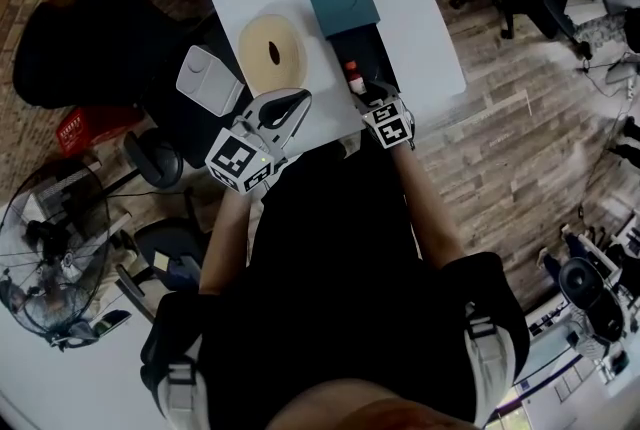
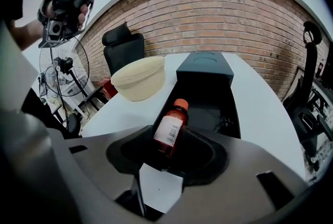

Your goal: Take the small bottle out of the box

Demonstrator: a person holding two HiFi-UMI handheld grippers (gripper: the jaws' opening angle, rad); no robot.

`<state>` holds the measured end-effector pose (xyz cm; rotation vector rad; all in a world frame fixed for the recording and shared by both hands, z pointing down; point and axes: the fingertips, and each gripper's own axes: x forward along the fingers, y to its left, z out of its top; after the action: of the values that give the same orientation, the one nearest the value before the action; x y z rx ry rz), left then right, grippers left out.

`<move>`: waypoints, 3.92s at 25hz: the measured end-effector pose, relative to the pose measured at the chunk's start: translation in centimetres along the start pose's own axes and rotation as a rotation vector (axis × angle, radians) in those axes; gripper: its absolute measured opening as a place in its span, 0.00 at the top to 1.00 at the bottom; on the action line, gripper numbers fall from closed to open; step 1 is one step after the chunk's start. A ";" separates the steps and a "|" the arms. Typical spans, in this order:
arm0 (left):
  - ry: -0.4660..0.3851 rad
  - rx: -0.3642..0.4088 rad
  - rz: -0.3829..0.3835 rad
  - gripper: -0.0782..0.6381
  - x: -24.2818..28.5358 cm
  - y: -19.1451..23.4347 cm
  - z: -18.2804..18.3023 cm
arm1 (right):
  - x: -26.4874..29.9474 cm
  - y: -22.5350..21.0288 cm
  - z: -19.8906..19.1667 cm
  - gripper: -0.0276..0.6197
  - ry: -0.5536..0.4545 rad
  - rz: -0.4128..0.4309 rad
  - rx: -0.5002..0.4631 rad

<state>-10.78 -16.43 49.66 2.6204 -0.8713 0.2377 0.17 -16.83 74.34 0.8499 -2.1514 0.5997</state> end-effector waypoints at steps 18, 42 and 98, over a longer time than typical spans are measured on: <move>-0.009 -0.005 -0.001 0.86 0.2 -0.1 -0.1 | 0.6 -0.2 -0.2 0.69 0.091 -0.005 -0.020; -0.020 -0.014 -0.003 0.86 0.6 0.4 0.2 | 2.3 -1.2 -0.7 0.66 0.327 0.157 0.308; -0.066 -0.025 0.041 0.86 -0.7 0.2 0.8 | 0.6 -1.3 1.3 0.67 0.312 0.436 0.504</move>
<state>-11.40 -16.47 48.82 2.6021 -0.9448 0.1513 0.22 -18.69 74.19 0.4820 -1.9230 1.4393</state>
